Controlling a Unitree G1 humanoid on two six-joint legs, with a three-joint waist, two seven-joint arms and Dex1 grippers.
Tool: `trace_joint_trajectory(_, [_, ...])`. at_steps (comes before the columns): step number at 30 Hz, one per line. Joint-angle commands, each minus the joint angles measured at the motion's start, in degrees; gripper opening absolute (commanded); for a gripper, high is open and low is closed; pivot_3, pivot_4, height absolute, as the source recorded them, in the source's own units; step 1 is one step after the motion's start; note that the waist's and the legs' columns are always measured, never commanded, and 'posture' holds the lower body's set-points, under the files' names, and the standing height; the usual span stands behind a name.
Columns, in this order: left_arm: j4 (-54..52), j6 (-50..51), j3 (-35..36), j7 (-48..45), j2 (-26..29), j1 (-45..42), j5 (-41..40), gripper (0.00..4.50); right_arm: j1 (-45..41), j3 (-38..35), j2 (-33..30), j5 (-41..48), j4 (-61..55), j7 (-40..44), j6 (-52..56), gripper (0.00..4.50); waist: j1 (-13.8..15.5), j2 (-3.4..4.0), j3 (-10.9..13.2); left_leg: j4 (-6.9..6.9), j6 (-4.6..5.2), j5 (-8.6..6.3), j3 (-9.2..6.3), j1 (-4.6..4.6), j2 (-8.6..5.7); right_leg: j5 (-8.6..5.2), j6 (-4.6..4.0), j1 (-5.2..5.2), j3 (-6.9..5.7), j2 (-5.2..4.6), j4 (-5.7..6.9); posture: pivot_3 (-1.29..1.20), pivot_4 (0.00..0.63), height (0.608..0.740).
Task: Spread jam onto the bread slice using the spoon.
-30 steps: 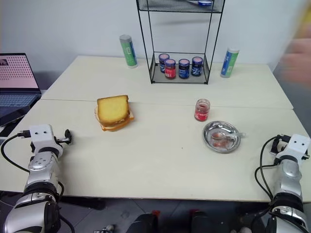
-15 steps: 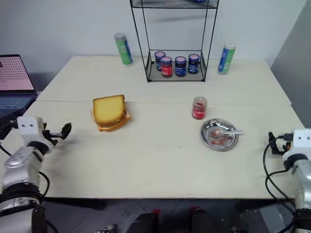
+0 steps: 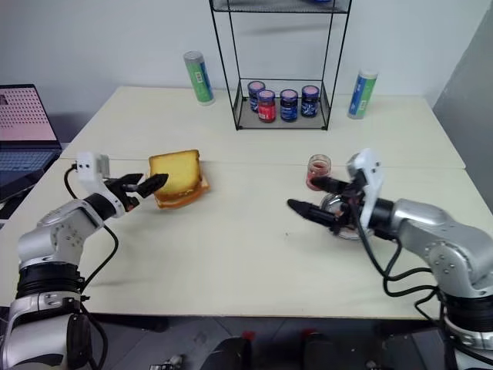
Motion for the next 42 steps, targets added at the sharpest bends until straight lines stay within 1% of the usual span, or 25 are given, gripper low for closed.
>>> trace_joint_trajectory(1, [1.9, -3.6, -0.2, 0.6, -0.2, -2.1, 2.4, 4.50, -3.2, 2.4, 1.9, -1.6, -2.2, -0.2, -0.6, 4.46, 0.0, -0.01, 0.0, 0.00, 0.00, 0.00, 0.00, -0.02, 0.00, 0.00, 0.00, -0.05, 0.00, 0.00, 0.00, 0.00, 0.150, 0.740])
trace_joint_trajectory(7, [4.4, -6.4, 0.0, -0.4, -1.3, -3.4, 3.4, 4.50, -3.9, 3.7, 3.8, -2.9, -2.4, -0.3, -0.8, 4.46, 0.1, -0.03, 0.0, 0.03, -0.01, 0.01, -0.03, -0.01, 0.03, 0.00, 0.00, -0.02, -0.04, 0.01, 0.01, 0.00, 0.150, 0.740])
trace_joint_trajectory(9, [5.6, -7.4, 0.4, -0.4, -1.4, -4.3, 3.5, 4.07, -3.5, 3.6, 4.0, -3.5, -2.3, -0.1, -1.1, 4.50, 0.2, -0.03, 0.0, 0.03, -0.01, 0.01, -0.03, -0.01, 0.02, 0.00, 0.00, -0.02, -0.04, 0.00, 0.01, 0.00, 0.150, 0.740])
trace_joint_trajectory(10, [6.0, -7.8, 0.6, -0.4, -1.3, -4.6, 3.6, 3.92, -3.3, 3.6, 4.0, -4.0, -2.2, 0.0, -1.2, 4.50, 0.2, -0.03, 0.0, 0.03, -0.01, 0.01, -0.03, -0.01, 0.02, 0.00, 0.00, -0.02, -0.04, 0.00, 0.01, 0.00, 0.150, 0.740])
trace_joint_trajectory(15, [6.3, -8.3, 0.6, -1.3, -1.1, -4.6, 3.7, 2.78, -2.7, 3.1, 4.8, -5.2, -1.3, -0.3, -1.9, 4.50, 0.1, -0.02, 0.0, 0.03, -0.01, 0.01, -0.02, -0.01, 0.02, 0.00, 0.00, -0.04, -0.04, 0.01, 0.03, 0.00, 0.150, 0.740])
trace_joint_trajectory(18, [6.4, -8.6, 0.7, -1.4, -0.8, -4.5, 4.0, 2.21, -2.5, 3.0, 5.1, -6.4, -0.9, -0.3, -2.4, 4.50, 0.1, -0.02, 0.0, 0.03, -0.01, 0.01, -0.03, -0.01, 0.02, 0.00, 0.00, -0.05, -0.05, 0.01, 0.04, 0.00, 0.150, 0.740])
trace_joint_trajectory(20, [6.5, -8.8, 0.9, -1.3, -0.8, -4.4, 4.0, 1.73, -2.1, 2.8, 5.2, -6.9, -0.8, 0.0, -2.5, 4.50, 0.1, -0.02, 0.0, 0.03, -0.01, 0.01, -0.03, -0.01, 0.02, 0.00, 0.00, -0.04, -0.04, 0.01, 0.04, 0.00, 0.150, 0.740])
trace_joint_trajectory(27, [4.4, -9.3, 1.5, -1.5, -0.5, -3.0, 3.7, 0.27, -1.2, 1.8, 4.5, -8.1, 0.2, 0.8, -3.4, 4.50, 0.1, -0.02, 0.0, 0.03, -0.01, 0.01, -0.01, -0.01, 0.01, 0.00, 0.00, -0.04, -0.02, 0.00, 0.03, 0.00, 0.150, 0.740])
trace_joint_trajectory(28, [4.0, -9.4, 1.6, -1.4, -0.3, -3.0, 3.8, 0.12, -1.1, 1.5, 4.5, -8.3, 0.4, 0.9, -3.5, 4.50, 0.1, -0.02, 0.0, 0.03, -0.01, 0.01, -0.01, -0.01, 0.01, 0.00, 0.00, -0.04, -0.03, 0.00, 0.03, 0.00, 0.150, 0.740])
trace_joint_trajectory(29, [3.6, -9.2, 1.7, -1.4, -0.2, -3.1, 3.7, 0.02, -1.0, 1.3, 4.4, -8.5, 0.6, 0.9, -3.6, 4.50, 0.1, -0.02, 0.0, 0.03, -0.01, 0.01, -0.02, -0.01, 0.01, 0.00, 0.00, -0.04, -0.03, 0.01, 0.03, 0.00, 0.150, 0.740])
trace_joint_trajectory(33, [0.3, -7.1, 2.1, -1.4, 0.6, -4.3, 2.8, 0.02, -0.5, 0.1, 3.9, -8.7, 0.9, 1.0, -3.5, 4.50, 0.1, -0.03, 0.0, 0.03, -0.01, 0.01, -0.02, -0.02, 0.02, 0.00, 0.00, -0.04, -0.03, 0.01, 0.03, 0.00, 0.150, 0.740])
trace_joint_trajectory(35, [-3.2, -3.8, 2.2, -2.4, 1.2, -4.8, 1.0, 0.02, -0.1, -0.9, 3.4, -8.3, 0.6, 1.0, -3.1, 4.50, 0.1, -0.03, 0.0, 0.03, -0.01, 0.01, -0.03, -0.02, 0.02, 0.00, 0.00, -0.04, -0.04, 0.01, 0.03, 0.00, 0.150, 0.740])
trace_joint_trajectory(38, [-14.5, 7.7, 2.6, -4.9, 2.0, -4.5, -6.3, 0.02, 1.1, -4.0, 1.6, -6.1, -0.8, 0.9, -1.1, 4.50, 0.2, -0.05, 0.0, 0.03, -0.01, 0.01, -0.04, -0.04, 0.02, 0.00, 0.00, -0.04, -0.03, 0.01, 0.03, 0.00, 0.150, 0.740])
trace_joint_trajectory(41, [-25.8, 20.3, 3.4, -6.1, 2.7, -2.8, -15.6, 0.02, 2.5, -8.0, -0.3, -1.8, -2.8, 0.3, 2.4, 4.50, 0.2, -0.08, 0.1, 0.04, -0.01, 0.00, -0.09, -0.12, 0.02, 0.00, 0.00, -0.05, -0.04, 0.00, 0.00, 0.00, 0.150, 0.740])
trace_joint_trajectory(42, [-29.9, 24.5, 3.6, -5.6, 2.1, -1.6, -19.3, 0.02, 3.3, -9.8, -1.2, 0.3, -3.6, 0.2, 3.9, 4.50, 0.2, -0.07, 0.1, 0.04, -0.01, 0.00, -0.05, -0.11, 0.02, 0.00, 0.00, -0.05, -0.01, 0.00, 0.00, 0.00, 0.150, 0.740])
